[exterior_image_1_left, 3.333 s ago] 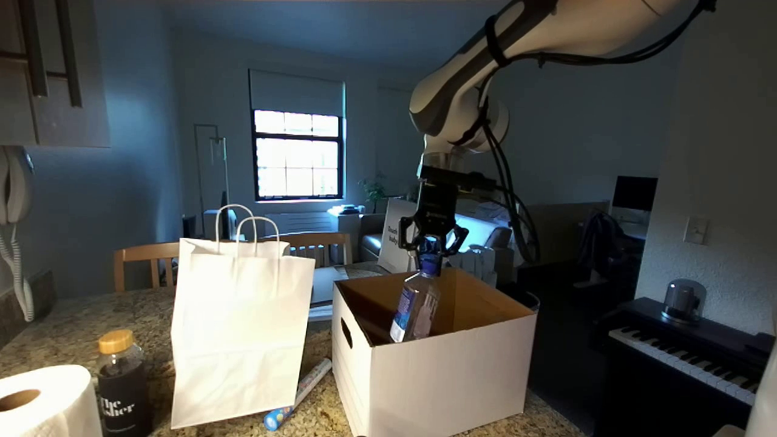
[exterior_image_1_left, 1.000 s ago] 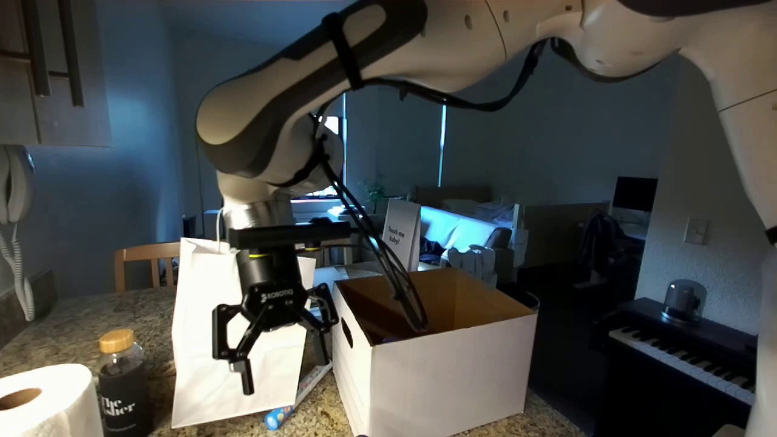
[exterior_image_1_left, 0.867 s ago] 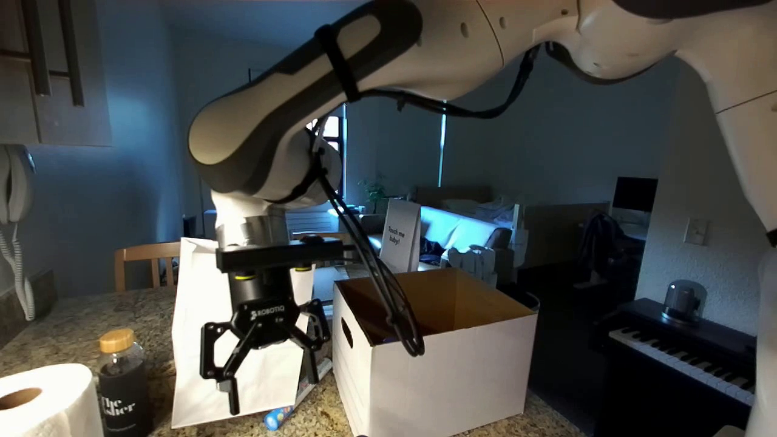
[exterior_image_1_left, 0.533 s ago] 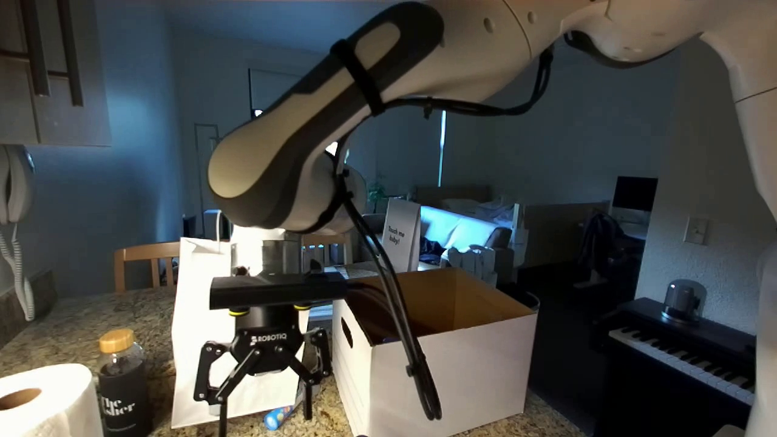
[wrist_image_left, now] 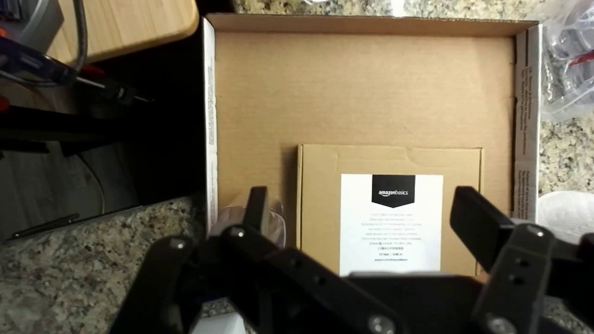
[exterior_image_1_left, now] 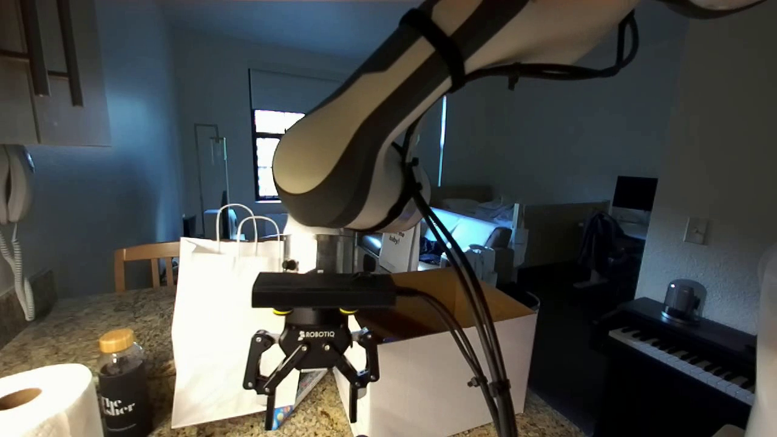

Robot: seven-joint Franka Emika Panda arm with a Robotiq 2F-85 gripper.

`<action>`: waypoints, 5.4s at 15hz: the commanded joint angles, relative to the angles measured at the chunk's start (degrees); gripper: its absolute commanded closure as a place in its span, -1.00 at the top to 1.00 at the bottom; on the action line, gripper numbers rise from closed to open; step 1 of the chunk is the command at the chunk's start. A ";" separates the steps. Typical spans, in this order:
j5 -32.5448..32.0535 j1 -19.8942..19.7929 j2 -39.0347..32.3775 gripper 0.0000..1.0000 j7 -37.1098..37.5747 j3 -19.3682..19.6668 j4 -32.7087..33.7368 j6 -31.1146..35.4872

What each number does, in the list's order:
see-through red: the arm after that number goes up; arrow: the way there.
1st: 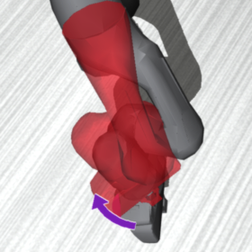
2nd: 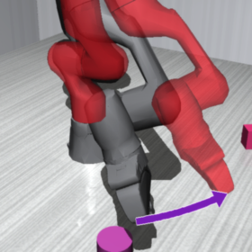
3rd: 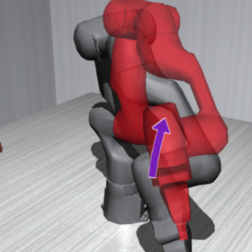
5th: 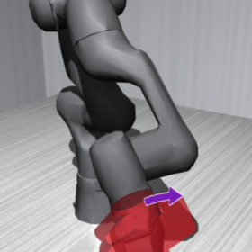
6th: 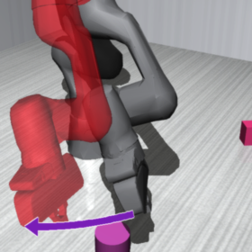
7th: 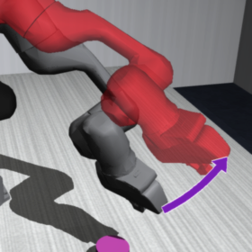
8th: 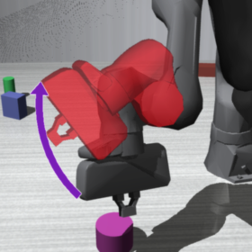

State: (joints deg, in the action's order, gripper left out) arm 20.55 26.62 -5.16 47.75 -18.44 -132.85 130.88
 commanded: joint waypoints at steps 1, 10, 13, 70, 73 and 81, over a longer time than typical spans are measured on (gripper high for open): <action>2.89 -2.28 6.69 1.00 1.23 -0.84 -5.09 -1.63; 11.77 -4.43 11.95 1.00 6.07 -0.89 -12.23 2.17; 17.98 -4.53 12.23 1.00 2.48 -0.68 -14.20 4.19; 17.71 -9.02 -13.61 1.00 41.56 4.78 -1.58 11.29; 18.03 -8.48 -12.83 1.00 41.56 4.62 -2.34 11.12; 19.29 -7.85 -8.32 1.00 41.94 3.61 -6.25 13.49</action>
State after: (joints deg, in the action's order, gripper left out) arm 37.94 18.39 -17.98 88.38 -14.11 -134.99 141.57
